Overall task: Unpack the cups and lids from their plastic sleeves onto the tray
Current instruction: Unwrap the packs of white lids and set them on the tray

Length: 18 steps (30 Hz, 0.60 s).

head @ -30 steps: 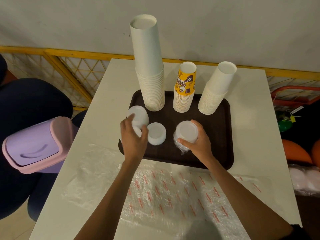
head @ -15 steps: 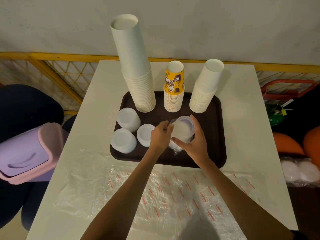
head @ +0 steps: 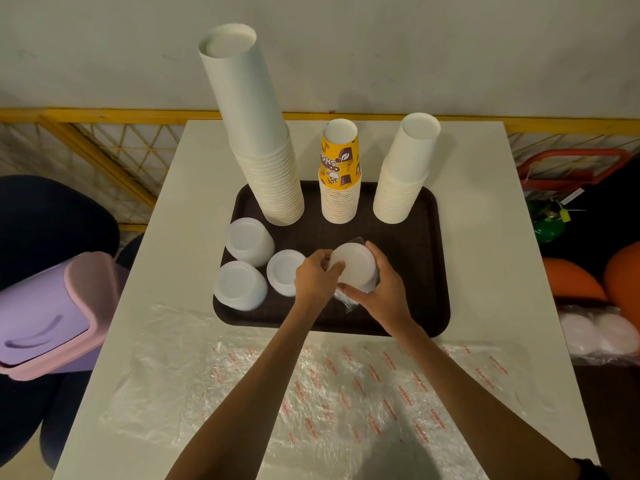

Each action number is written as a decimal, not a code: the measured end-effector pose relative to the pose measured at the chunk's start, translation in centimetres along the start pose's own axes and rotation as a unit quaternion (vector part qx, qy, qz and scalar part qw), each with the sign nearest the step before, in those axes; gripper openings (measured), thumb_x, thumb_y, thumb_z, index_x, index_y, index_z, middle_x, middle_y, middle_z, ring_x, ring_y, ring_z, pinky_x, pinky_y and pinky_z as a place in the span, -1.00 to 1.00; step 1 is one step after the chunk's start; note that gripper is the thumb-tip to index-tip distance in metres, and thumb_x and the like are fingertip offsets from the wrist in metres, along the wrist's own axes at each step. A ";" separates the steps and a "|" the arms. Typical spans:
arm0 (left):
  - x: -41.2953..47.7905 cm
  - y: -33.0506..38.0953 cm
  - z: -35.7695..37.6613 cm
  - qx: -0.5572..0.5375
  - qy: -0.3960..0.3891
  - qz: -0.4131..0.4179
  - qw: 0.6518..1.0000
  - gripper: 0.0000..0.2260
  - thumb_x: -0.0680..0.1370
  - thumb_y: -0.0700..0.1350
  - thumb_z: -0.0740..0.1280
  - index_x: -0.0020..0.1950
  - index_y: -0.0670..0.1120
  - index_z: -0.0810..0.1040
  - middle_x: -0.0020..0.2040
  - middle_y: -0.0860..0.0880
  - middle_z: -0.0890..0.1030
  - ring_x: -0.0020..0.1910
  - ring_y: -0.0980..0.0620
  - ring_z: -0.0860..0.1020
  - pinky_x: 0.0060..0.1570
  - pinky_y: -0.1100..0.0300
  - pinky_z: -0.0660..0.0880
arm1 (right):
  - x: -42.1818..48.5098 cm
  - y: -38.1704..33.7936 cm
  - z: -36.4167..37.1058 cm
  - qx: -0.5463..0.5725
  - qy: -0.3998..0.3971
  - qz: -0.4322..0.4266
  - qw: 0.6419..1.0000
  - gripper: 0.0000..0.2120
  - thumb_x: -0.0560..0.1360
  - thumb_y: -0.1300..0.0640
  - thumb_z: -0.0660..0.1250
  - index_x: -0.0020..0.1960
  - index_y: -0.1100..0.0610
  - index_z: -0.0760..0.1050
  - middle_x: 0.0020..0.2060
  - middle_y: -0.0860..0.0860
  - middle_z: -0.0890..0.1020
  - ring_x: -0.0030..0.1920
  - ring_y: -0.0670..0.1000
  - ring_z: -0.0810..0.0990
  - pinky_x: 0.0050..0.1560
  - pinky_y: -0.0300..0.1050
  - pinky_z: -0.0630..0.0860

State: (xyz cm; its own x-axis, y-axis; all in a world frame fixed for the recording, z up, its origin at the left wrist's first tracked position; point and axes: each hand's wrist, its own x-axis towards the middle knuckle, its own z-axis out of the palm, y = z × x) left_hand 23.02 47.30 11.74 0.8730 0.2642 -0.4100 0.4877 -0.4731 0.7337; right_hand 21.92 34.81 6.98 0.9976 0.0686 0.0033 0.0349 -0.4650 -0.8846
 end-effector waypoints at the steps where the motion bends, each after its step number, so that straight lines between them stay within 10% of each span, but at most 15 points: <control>1: 0.0 0.0 0.1 -0.003 0.000 -0.003 1.000 -0.69 0.56 -0.07 0.33 0.27 -0.15 0.50 0.19 -0.12 0.58 0.11 -0.07 0.55 0.13 -0.01 0.55 | -0.1 0.1 -0.1 0.006 -0.003 0.005 1.000 -0.22 0.30 -0.02 0.52 0.42 0.16 0.30 0.31 0.05 0.48 0.27 -0.08 0.39 0.23 -0.25 0.34; 18: 2.9 3.2 -1.7 0.283 -0.229 0.146 0.920 -0.46 0.49 -0.07 0.42 0.43 -0.02 0.33 0.34 -0.07 0.42 0.29 -0.06 0.41 0.24 0.17 0.35 | -0.3 1.4 -0.8 0.029 -0.049 0.068 0.996 -0.23 0.29 0.02 0.57 0.40 0.04 0.29 0.23 -0.11 0.45 0.21 -0.14 0.40 0.20 -0.38 0.32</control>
State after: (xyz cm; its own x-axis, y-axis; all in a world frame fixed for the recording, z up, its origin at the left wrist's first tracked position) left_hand 27.13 47.98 13.84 0.8123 -0.2637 -0.5202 0.0414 -0.8637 0.5024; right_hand 21.71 33.45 6.08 0.9821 0.0958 -0.1620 -0.1069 -0.4242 -0.8992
